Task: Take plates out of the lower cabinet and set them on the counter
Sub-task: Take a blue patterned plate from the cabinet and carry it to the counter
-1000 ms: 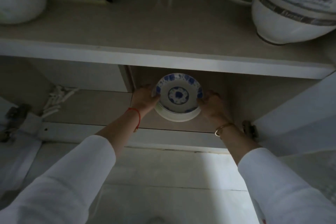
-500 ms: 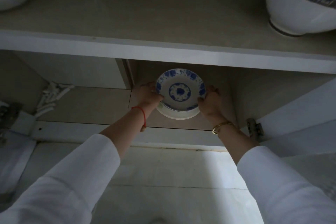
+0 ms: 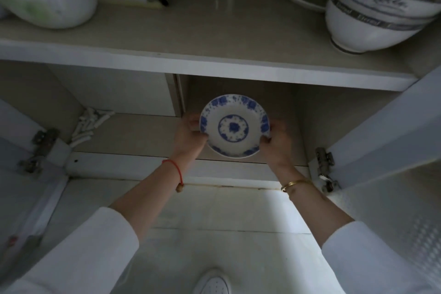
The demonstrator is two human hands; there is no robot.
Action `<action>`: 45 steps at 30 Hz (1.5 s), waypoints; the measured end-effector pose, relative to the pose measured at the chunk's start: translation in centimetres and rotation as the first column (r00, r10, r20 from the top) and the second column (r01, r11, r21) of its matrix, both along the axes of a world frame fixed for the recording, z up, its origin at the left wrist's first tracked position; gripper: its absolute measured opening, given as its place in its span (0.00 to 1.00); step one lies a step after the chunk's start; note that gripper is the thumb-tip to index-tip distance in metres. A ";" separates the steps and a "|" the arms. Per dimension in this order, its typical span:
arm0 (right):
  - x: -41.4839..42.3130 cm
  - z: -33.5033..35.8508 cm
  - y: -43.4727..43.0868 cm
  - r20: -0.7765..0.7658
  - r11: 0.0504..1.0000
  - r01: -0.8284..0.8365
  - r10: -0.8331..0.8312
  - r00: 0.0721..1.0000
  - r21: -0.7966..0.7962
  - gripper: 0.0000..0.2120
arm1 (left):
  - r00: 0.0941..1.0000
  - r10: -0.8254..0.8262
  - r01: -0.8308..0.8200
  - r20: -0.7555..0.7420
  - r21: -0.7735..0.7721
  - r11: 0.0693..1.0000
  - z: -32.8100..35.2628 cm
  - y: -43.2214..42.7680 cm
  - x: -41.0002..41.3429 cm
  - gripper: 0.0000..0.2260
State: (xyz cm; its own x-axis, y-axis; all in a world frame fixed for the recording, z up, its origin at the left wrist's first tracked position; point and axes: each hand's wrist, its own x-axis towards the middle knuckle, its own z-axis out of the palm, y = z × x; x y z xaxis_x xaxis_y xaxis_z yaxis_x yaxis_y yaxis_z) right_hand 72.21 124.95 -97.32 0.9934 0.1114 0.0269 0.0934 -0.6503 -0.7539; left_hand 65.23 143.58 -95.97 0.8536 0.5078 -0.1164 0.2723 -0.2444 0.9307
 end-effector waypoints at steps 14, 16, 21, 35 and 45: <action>-14.8 15.6 -4.5 -0.247 0.989 0.068 -0.034 0.969 0.129 0.14 | 0.965 0.090 -0.119 -0.246 -0.106 0.987 16.9 -4.2 -14.2 0.18; -17.1 19.6 -5.3 -0.290 0.988 0.092 -0.054 0.956 0.121 0.14 | 0.964 0.092 -0.132 -0.250 -0.148 0.980 20.7 -5.1 -16.5 0.18; -23.0 30.8 -7.4 -0.301 0.981 0.109 -0.057 0.952 0.160 0.15 | 0.969 0.135 -0.173 -0.207 -0.178 0.969 31.6 -7.8 -22.4 0.18; -34.7 64.6 -15.7 -0.264 0.940 0.221 -0.151 0.953 0.261 0.14 | 0.999 0.030 -0.034 -0.031 -0.141 0.989 64.3 -15.2 -33.3 0.21; -40.5 77.3 -20.4 -0.201 0.836 0.356 -0.298 0.933 0.417 0.14 | 0.964 -0.234 0.246 0.127 -0.084 0.966 77.3 -17.9 -34.9 0.20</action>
